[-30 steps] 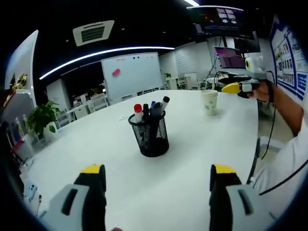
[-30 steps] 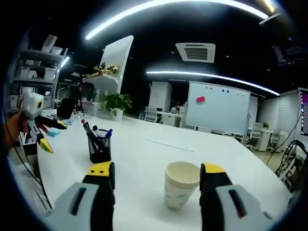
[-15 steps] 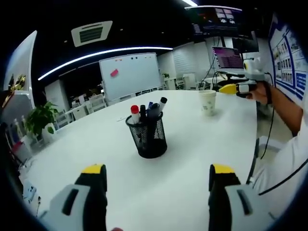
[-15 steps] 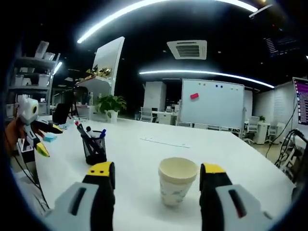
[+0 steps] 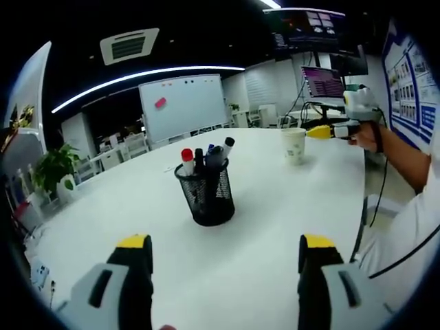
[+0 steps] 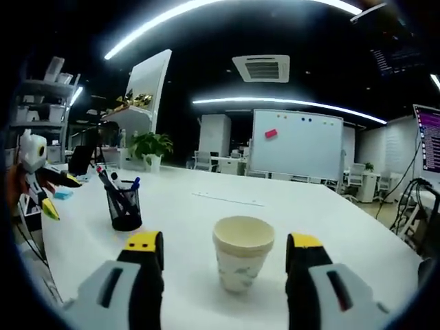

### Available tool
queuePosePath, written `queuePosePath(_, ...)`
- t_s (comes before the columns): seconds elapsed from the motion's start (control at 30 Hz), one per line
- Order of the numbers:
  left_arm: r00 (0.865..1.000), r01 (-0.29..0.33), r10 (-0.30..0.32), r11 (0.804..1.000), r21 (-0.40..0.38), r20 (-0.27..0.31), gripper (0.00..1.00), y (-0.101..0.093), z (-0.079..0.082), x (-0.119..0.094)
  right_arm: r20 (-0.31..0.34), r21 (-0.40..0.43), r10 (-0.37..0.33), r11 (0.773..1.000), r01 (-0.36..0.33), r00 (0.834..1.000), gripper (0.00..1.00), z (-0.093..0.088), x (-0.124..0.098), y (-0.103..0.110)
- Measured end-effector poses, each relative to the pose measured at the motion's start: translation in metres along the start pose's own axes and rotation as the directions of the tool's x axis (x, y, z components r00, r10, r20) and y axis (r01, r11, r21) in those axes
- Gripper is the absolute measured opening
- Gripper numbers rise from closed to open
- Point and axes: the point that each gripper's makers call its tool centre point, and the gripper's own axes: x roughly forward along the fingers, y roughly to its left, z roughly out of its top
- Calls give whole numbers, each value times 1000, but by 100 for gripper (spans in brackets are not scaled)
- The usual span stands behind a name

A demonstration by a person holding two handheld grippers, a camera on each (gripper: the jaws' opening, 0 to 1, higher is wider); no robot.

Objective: Place the scattered laser pointers and whiteboard markers into the pen holder and stack the scattered paper cups together

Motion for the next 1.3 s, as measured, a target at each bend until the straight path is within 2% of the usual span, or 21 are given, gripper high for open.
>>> queuePosePath(0.27,1000,-2,2,1000,-6,12,88,4,3,0,3,16,-8,1000,8,1000,72,-6,5,-2)
queuePosePath(0.4,1000,-5,5,1000,-3,-2,88,6,-1,0,22,13,-25,1000,25,999,72,-4,7,-7)
queuePosePath(0.7,1000,13,-13,1000,-8,7,88,2,0,-1,-17,28,-29,999,29,999,72,-20,11,-8)
queuePosePath(0.77,1000,14,-14,1000,-14,4,88,2,-1,0,-26,24,-42,999,43,999,74,-25,11,-11)
queuePosePath(0.87,1000,15,-15,1000,-10,0,88,1,-3,0,-10,22,-56,998,56,998,75,-27,11,-14)
queuePosePath(1.3,1000,9,-9,1000,-12,-10,88,0,-6,-2,-50,30,-54,998,56,997,76,-47,16,-12)
